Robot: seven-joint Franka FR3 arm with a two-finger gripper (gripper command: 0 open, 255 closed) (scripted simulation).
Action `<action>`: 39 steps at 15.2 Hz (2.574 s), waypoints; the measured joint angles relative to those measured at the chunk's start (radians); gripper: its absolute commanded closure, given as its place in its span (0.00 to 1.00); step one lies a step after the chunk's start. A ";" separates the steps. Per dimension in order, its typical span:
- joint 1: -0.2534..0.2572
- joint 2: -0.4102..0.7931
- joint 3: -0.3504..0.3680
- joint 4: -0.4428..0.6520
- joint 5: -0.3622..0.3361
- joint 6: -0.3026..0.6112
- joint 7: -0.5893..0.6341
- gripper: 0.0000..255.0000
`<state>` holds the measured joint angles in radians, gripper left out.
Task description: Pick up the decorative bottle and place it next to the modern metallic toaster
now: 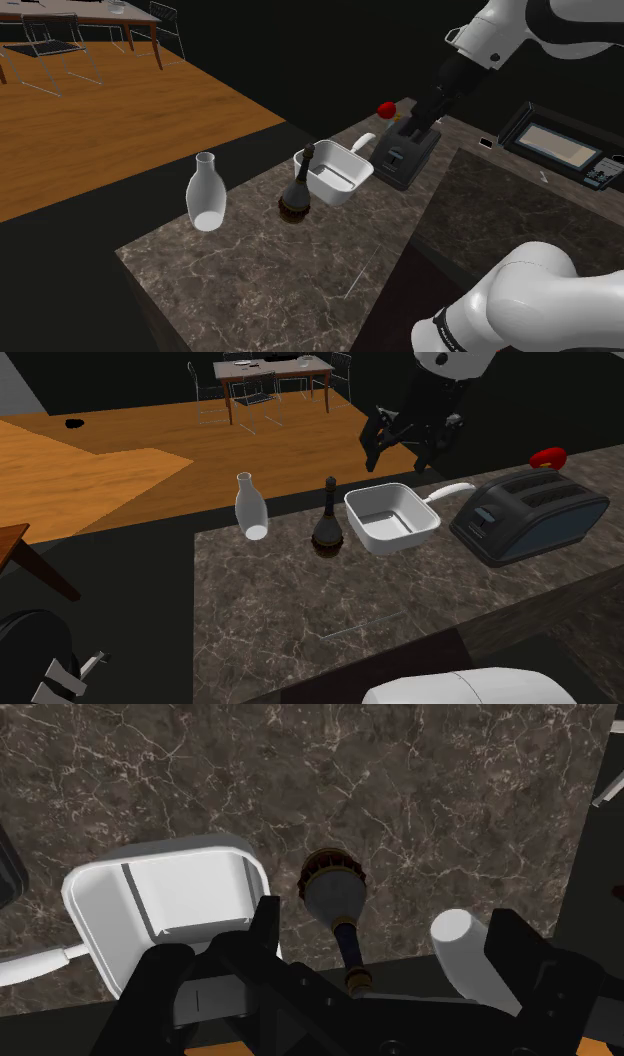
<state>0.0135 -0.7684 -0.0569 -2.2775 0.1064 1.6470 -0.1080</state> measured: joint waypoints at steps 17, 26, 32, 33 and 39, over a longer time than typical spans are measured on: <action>0.018 0.559 0.148 0.220 -0.068 0.247 0.161 0.00; 0.030 0.790 0.176 0.343 -0.133 0.310 0.232 0.00; 0.029 0.807 0.176 0.304 -0.136 0.366 0.233 0.00; 0.029 0.808 0.176 0.303 -0.136 0.368 0.233 0.00; 0.029 0.808 0.176 0.302 -0.136 0.369 0.233 1.00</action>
<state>0.0425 0.0396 0.1187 -1.9750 -0.0296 2.0155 0.1252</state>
